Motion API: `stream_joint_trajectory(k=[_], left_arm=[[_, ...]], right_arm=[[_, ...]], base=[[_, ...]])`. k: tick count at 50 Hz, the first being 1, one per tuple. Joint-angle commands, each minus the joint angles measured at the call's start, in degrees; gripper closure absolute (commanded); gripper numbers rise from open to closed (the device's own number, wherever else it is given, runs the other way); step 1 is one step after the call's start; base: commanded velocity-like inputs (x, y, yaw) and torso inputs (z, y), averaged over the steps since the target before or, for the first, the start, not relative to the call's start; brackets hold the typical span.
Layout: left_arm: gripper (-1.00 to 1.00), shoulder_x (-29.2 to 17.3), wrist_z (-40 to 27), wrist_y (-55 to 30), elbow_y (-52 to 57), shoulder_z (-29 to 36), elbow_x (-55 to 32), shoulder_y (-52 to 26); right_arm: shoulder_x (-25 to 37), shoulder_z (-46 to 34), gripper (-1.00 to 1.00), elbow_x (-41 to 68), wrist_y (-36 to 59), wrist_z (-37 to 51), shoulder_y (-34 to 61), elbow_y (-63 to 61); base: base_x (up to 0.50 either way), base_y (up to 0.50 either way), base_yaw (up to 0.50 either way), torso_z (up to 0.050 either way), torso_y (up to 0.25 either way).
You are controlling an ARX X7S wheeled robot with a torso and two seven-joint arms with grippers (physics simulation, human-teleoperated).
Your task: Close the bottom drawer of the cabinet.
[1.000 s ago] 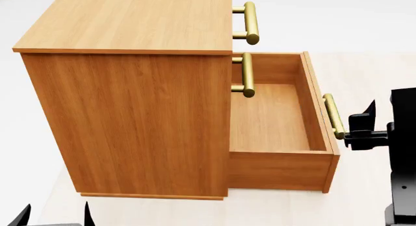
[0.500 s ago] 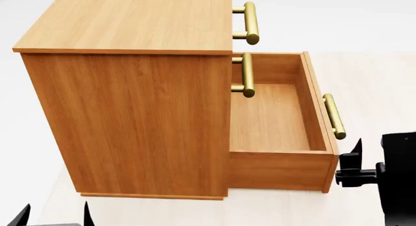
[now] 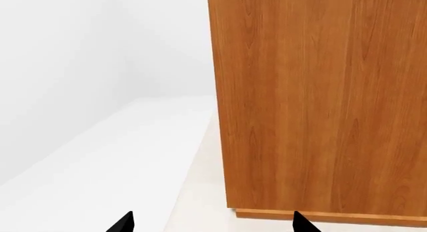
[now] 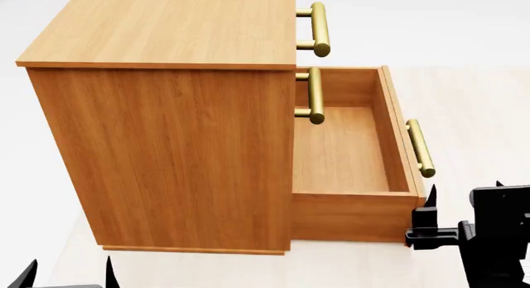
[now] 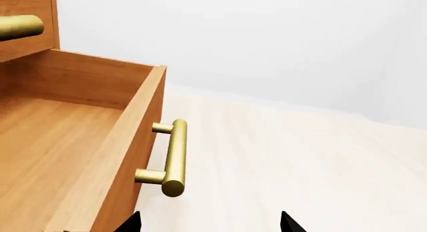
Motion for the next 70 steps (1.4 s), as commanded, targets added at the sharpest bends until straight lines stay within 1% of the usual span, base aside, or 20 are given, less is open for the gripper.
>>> stream_joint_trajectory(k=[1, 26, 42, 56, 62, 70], left_arm=[[-1.00, 0.12, 0.98, -0.96, 4.31, -0.23, -0.18, 2.43], [-1.00, -0.16, 0.70, -0.74, 3.94, 0.51, -0.68, 2.26], [-1.00, -0.55, 0.47, -0.75, 4.62, 0.71, -1.23, 2.48], [-1.00, -0.76, 0.18, -0.76, 4.79, 0.99, -1.48, 2.42], [-1.00, -0.76, 0.18, -0.60, 4.62, 1.28, -1.48, 2.39], [-1.00, -0.96, -0.02, -0.72, 5.02, 1.50, -1.55, 2.63]], right_arm=[[-2.66, 2.01, -1.00, -2.26, -2.16, -2.86, -3.35, -0.04], [-5.25, 2.17, -1.00, -4.34, -3.94, -4.87, -3.03, -0.03], [-6.75, 2.71, -1.00, -4.13, -5.49, -6.77, -4.63, -0.03], [-8.03, 1.60, -1.00, -4.89, -6.21, -8.06, -4.72, -0.03], [-8.07, 1.13, -1.00, -4.95, -5.63, -8.01, -4.01, -0.03], [-8.60, 0.56, -1.00, -5.08, -4.14, -5.19, -3.28, -0.02]], base=[[0.00, 0.00, 0.00, 0.000, 0.000], [0.00, 0.00, 0.00, 0.000, 0.001], [0.00, 0.00, 0.00, 0.000, 0.000], [0.00, 0.00, 0.00, 0.000, 0.000], [0.00, 0.00, 0.00, 0.000, 0.000], [0.00, 0.00, 0.00, 0.000, 0.000]])
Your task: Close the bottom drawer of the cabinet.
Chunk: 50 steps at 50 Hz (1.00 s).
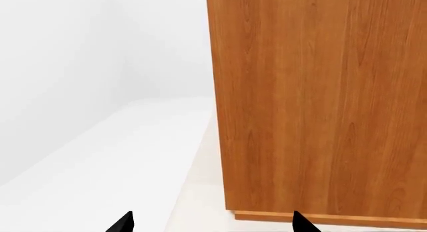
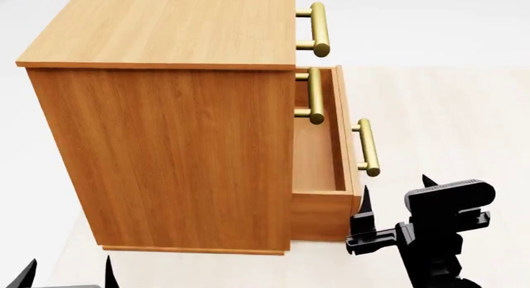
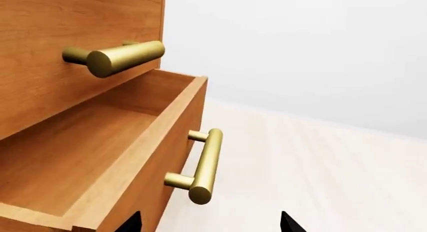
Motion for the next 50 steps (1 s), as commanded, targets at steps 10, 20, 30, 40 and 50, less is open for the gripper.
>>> stream_joint_trajectory(k=[10, 20, 30, 40, 50], left_arm=[[-1.00, -0.02, 0.96, -0.91, 4.82, 0.00, -0.39, 2.74], [-1.00, -0.12, 0.84, -0.89, 4.89, 0.24, -0.58, 2.74], [-1.00, -0.12, 0.73, -0.70, 4.35, 0.46, -0.72, 2.49], [-1.00, -0.20, 0.53, -0.51, 4.11, 0.75, -0.69, 2.47], [-1.00, -0.22, 0.33, -0.50, 3.87, 1.11, -0.62, 2.33]], right_arm=[[-2.85, -3.01, -1.00, -1.00, 0.82, 2.77, -1.78, -0.02], [-3.85, -4.83, -1.00, -1.20, 0.60, 2.64, -1.62, -0.02], [-4.49, -7.13, -1.00, -1.22, 0.14, 1.74, -1.44, -0.02], [-4.91, -8.70, -1.00, -0.95, 0.03, 1.37, -1.46, -0.02], [-5.21, -9.22, -1.00, -0.33, -0.10, -1.45, -0.89, -0.03]], base=[[0.00, 0.00, 0.00, 0.000, 0.000], [0.00, 0.00, 0.00, 0.000, 0.000], [0.00, 0.00, 0.00, 0.000, 0.000], [0.00, 0.00, 0.00, 0.000, 0.000], [0.00, 0.00, 0.00, 0.000, 0.000]])
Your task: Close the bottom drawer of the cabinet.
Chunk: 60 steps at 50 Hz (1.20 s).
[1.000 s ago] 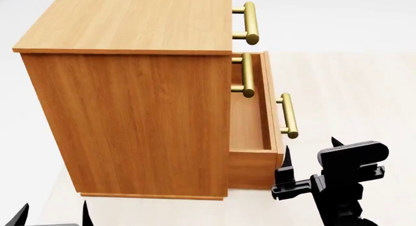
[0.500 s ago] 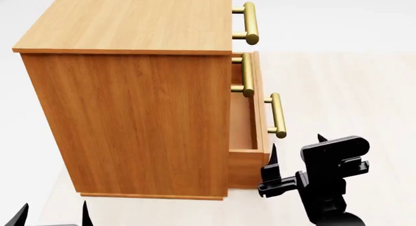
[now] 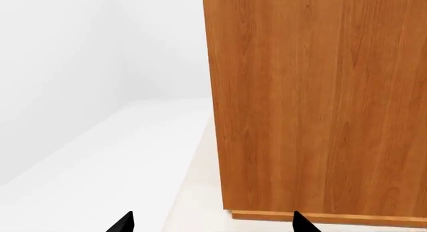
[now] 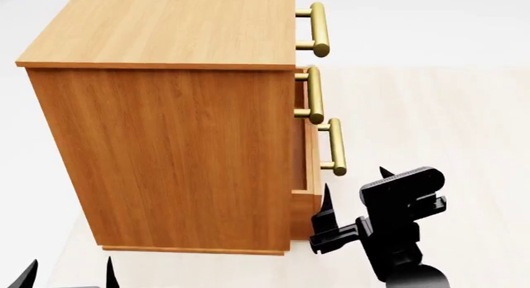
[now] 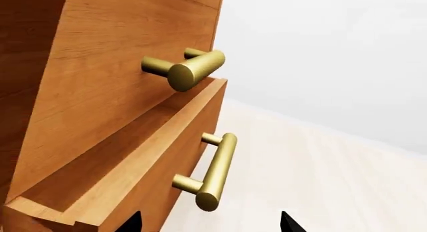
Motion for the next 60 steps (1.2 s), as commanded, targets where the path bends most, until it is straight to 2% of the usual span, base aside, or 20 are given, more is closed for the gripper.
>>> stream_joint_trajectory(k=[1, 40, 60], left_arm=[[-1.00, 0.42, 1.11, -0.68, 3.42, -0.10, 0.05, 2.15], [-1.00, -0.10, 0.33, -0.54, 3.72, 0.78, -0.24, 2.32], [-1.00, -0.15, 0.13, -0.30, 3.04, 1.30, -0.39, 2.07]], right_arm=[[-1.62, -2.13, -1.00, -0.23, -0.90, -2.99, -2.51, -0.03], [-2.37, -3.36, -1.00, 0.10, -0.13, -9.84, -0.33, -0.04], [-1.99, -0.02, -1.00, 2.70, 3.75, -20.19, 0.53, -0.06]], base=[[0.00, 0.00, 0.00, 0.000, 0.000], [0.00, 0.00, 0.00, 0.000, 0.000], [0.00, 0.00, 0.00, 0.000, 0.000]])
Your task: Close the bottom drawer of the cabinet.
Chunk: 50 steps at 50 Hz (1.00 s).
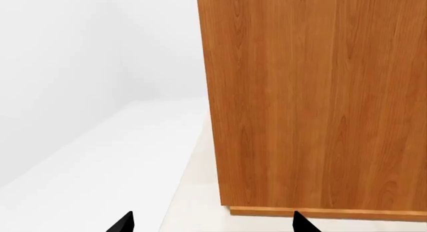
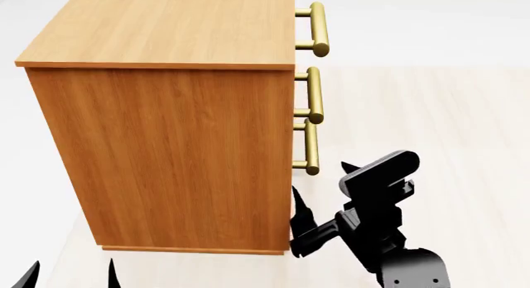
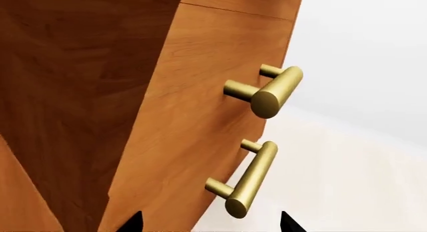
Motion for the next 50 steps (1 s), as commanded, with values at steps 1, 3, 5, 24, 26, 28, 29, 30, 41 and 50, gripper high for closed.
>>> stream_joint_trajectory(k=[1, 3, 5, 24, 26, 28, 29, 30, 41, 50], left_arm=[[-1.00, 0.31, 1.09, -0.90, 3.93, -0.21, -0.10, 2.36], [-1.00, 0.31, 1.11, -0.76, 3.73, -0.19, -0.14, 2.30], [-1.00, 0.24, 0.93, -0.83, 3.89, -0.40, -0.35, 2.29], [-1.00, -0.39, -1.21, 0.13, 4.98, -1.06, 0.69, 1.52], [-1.00, -0.62, -1.38, -0.47, 6.17, -1.13, 0.52, 1.64], [-1.00, -0.95, -1.78, -1.50, 8.23, -1.15, 0.57, 1.63], [-1.00, -1.09, -2.09, -1.86, 9.05, -1.15, 0.78, 1.67], [-1.00, -1.16, -2.21, -2.04, 9.46, -1.17, 0.79, 1.65], [-1.00, -1.89, -3.79, -2.53, 13.42, -1.22, 1.85, 2.04], [-1.00, -2.83, -5.31, -3.50, 18.45, -1.97, 2.24, 2.34]], right_arm=[[-1.12, 0.77, -1.00, 0.73, 0.78, -5.81, -2.17, -0.07], [-1.14, 1.12, -1.00, 0.80, 0.80, -6.21, -2.01, -0.07], [-1.19, 1.69, -1.00, 0.90, 0.44, -5.45, -2.00, -0.07], [1.54, 6.54, -1.00, 1.38, -5.01, -1.98, -4.10, -0.12], [1.64, 6.64, -1.00, 1.26, -5.33, -1.96, -4.17, -0.16], [1.83, 6.97, -1.00, 1.50, -5.91, -2.33, -4.23, -0.21], [1.87, 7.02, -1.00, 1.55, -6.19, -2.41, -4.40, -0.41], [1.86, 7.12, -1.00, 1.68, -6.39, -2.52, -4.64, -0.76], [1.57, 8.07, -1.00, 1.48, 0.26, 3.01, -18.33, -29.96], [0.34, 9.02, -1.00, 0.65, 7.07, 9.13, -30.19, -56.96]], base=[[0.00, 0.00, 0.00, 0.000, 0.000], [0.00, 0.00, 0.00, 0.000, 0.005], [0.00, 0.00, 0.00, 0.000, 0.000], [0.00, 0.00, 0.00, 0.000, 0.000], [0.00, 0.00, 0.00, 0.000, 0.000], [0.00, 0.00, 0.00, 0.000, 0.000], [0.00, 0.00, 0.00, 0.000, 0.000], [0.00, 0.00, 0.00, 0.000, 0.000], [0.00, 0.00, 0.00, 0.000, 0.000], [0.00, 0.00, 0.00, 0.000, 0.000]])
